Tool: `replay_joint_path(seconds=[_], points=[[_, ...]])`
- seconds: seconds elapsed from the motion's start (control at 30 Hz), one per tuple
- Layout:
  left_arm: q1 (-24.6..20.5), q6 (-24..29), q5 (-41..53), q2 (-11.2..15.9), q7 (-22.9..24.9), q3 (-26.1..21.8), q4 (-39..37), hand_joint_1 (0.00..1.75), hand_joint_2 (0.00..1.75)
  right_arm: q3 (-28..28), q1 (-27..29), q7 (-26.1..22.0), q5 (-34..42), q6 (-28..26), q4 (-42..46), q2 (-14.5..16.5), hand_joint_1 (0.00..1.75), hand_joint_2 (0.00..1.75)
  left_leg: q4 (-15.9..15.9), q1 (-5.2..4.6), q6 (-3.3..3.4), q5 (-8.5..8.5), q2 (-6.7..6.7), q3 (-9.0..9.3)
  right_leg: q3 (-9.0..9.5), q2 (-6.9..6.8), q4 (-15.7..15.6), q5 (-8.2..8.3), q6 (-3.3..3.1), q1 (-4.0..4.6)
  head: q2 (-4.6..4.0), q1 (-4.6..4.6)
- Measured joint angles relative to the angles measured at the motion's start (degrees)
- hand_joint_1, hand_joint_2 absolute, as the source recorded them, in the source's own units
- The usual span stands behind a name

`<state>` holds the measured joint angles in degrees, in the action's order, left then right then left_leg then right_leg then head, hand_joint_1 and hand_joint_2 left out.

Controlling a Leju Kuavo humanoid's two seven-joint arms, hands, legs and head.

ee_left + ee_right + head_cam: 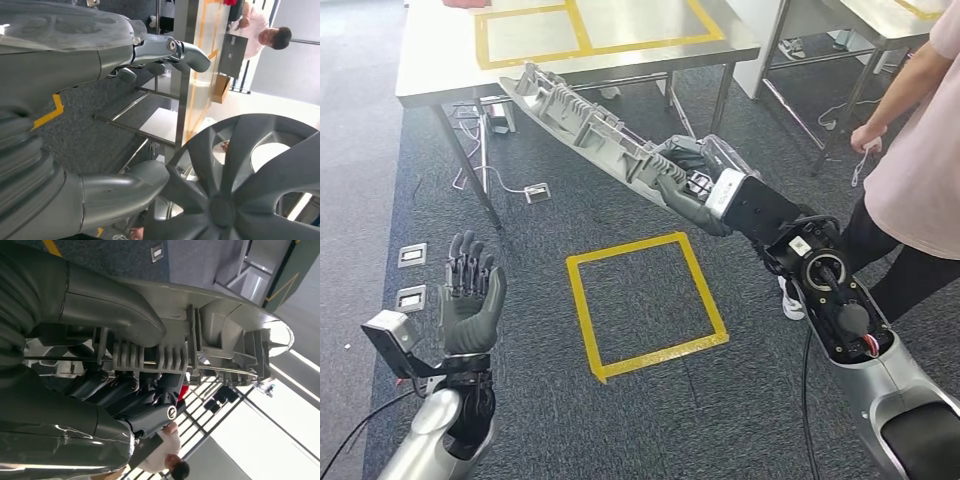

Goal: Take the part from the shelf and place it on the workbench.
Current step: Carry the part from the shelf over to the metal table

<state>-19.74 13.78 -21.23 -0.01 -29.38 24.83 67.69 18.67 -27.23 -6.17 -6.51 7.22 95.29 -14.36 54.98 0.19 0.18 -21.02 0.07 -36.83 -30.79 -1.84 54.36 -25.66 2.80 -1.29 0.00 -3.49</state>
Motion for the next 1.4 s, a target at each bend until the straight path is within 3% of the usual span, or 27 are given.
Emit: replay_joint_path(seconds=[0.43,0.57,0.67,0.73,0.83,0.87,0.9,0.93,1.0,1.03,1.07,1.1,1.17,1.2,1.27,1.4], points=[[-0.1,-0.7,-0.5,0.0,-0.7,0.0,0.0,0.0,1.75,-1.4,-0.8,0.1,-1.3,-1.2,-0.5,0.0,1.75,1.75,0.0,-0.05,0.3,0.08,0.08,0.01,-0.02,0.01,-0.1,0.1,0.27,0.17,0.0,0.02],[-0.2,-0.7,-0.5,0.0,-0.9,0.0,0.0,0.0,1.75,-1.4,-1.7,-0.9,-1.7,-1.2,-1.3,0.0,1.75,1.75,0.3,-0.2,0.76,-0.21,0.13,-0.05,0.09,0.0,-0.1,0.05,0.6,-0.11,0.0,0.14],[-0.3,-0.8,-0.5,0.0,-1.3,0.0,-0.1,0.0,1.75,-1.4,-2.6,-1.9,-2.3,-1.4,-2.2,0.0,1.75,1.75,-0.9,-0.17,1.75,-0.52,-0.03,0.69,0.43,-0.02,0.4,0.53,1.32,-0.22,0.0,0.15],[-0.5,-0.9,-0.5,-0.1,-1.6,0.0,-0.1,0.0,1.75,-1.5,-3.3,-2.4,-2.6,-1.7,-2.8,0.0,1.75,1.75,-2.2,0.14,2.34,-0.36,-0.16,2.16,-0.29,0.5,2.4,-0.47,1.74,-0.36,0.0,0.08],[-0.9,-1.0,-0.4,-0.4,-1.8,0.0,-0.1,0.0,1.75,-1.8,-4.7,-3.1,-2.7,-2.2,-3.9,0.0,1.75,1.75,-2.7,0.37,2.35,-0.23,-0.48,3.05,-5.87,1.48,12.8,-4.92,1.97,-0.42,0.0,-0.39],[-0.9,-1.0,-0.4,-0.5,-1.8,0.0,-0.1,0.0,1.75,-1.9,-4.8,-3.2,-2.8,-2.2,-4.2,0.0,1.75,1.75,-2.6,0.44,2.22,-0.36,-0.63,3.15,-7.73,1.57,15.6,-5.69,1.97,-0.46,0.0,-0.49],[-0.8,-1.0,-0.4,-0.6,-1.9,0.0,-0.1,0.0,1.75,-2.0,-4.9,-3.2,-2.9,-2.3,-4.5,0.0,1.75,1.75,-2.5,0.6,1.97,-0.57,-0.82,3.32,-8.69,1.59,16.4,-5.31,1.99,-0.55,0.0,-0.53],[-0.7,-1.0,-0.4,-0.7,-1.9,0.0,-0.1,0.0,1.75,-2.1,-5.0,-3.2,-3.0,-2.3,-4.7,0.0,1.75,1.75,-2.3,0.84,1.62,-0.86,-1.02,3.54,-8.48,1.59,14.8,-3.65,2.14,-0.72,0.0,-0.58],[-0.7,-0.9,-0.4,-0.8,-1.9,0.0,-0.1,0.0,1.75,-2.2,-5.2,-3.2,-3.2,-2.3,-5.3,0.0,1.75,1.75,-1.6,1.42,0.7,-1.69,-1.4,3.93,-5.8,1.75,7.1,1.31,3.15,-1.26,0.0,-0.75],[-0.7,-0.9,-0.4,-0.8,-1.8,0.0,-0.1,0.0,1.75,-2.2,-5.3,-3.3,-3.2,-2.4,-5.6,0.0,1.75,1.75,-1.0,1.57,0.21,-2.07,-1.54,3.88,-4.66,1.9,3.6,2.28,3.47,-1.32,0.0,-0.95],[-0.7,-0.8,-0.4,-0.8,-1.8,0.0,-0.1,0.0,1.75,-2.2,-5.5,-3.3,-3.1,-2.4,-5.9,0.0,1.75,1.75,-0.6,1.56,-0.22,-2.38,-1.64,3.61,-3.87,2.07,1.6,2.6,3.29,-1.3,0.0,-1.13],[-0.6,-0.8,-0.3,-0.8,-1.8,0.0,-0.1,0.0,1.75,-2.2,-5.5,-3.4,-3.1,-2.4,-6.1,0.0,1.75,1.75,-0.3,1.46,-0.64,-2.62,-1.68,3.35,-3.72,2.25,1.1,1.93,2.71,-1.17,0.0,-1.09],[-0.6,-0.8,-0.3,-0.8,-1.8,0.0,-0.1,0.0,1.75,-2.2,-5.7,-3.4,-3.1,-2.5,-6.4,0.0,1.75,1.75,0.1,1.37,-1.27,-3.08,-1.63,3.17,-3.36,2.28,1.4,1.62,0.96,-1.05,0.0,-0.7],[-0.5,-0.8,-0.2,-0.8,-1.7,0.0,-0.1,0.0,1.75,-2.2,-5.7,-3.4,-3.1,-2.5,-6.6,0.0,1.75,1.75,0.8,1.43,-1.53,-3.34,-1.42,3.13,-3.07,2.29,1.5,1.48,0.49,-1.06,0.0,-0.33],[-0.7,-0.8,-0.1,-0.8,-1.6,-0.1,-0.1,0.0,1.75,-2.2,-5.8,-3.3,-3.1,-2.5,-6.8,0.0,1.75,1.75,2.8,1.49,-1.81,-3.89,-0.93,2.3,-2.27,2.28,1.5,1.24,-0.07,-1.07,0.0,0.13],[-0.9,-0.8,0.0,-0.8,-1.6,-0.1,-0.1,0.0,1.75,-2.2,-6.0,-3.3,-3.1,-2.5,-7.0,0.0,1.75,1.75,5.5,1.41,-1.9,-4.47,-0.58,0.73,-1.98,2.27,1.4,1.04,-0.35,-1.0,0.0,0.39]])
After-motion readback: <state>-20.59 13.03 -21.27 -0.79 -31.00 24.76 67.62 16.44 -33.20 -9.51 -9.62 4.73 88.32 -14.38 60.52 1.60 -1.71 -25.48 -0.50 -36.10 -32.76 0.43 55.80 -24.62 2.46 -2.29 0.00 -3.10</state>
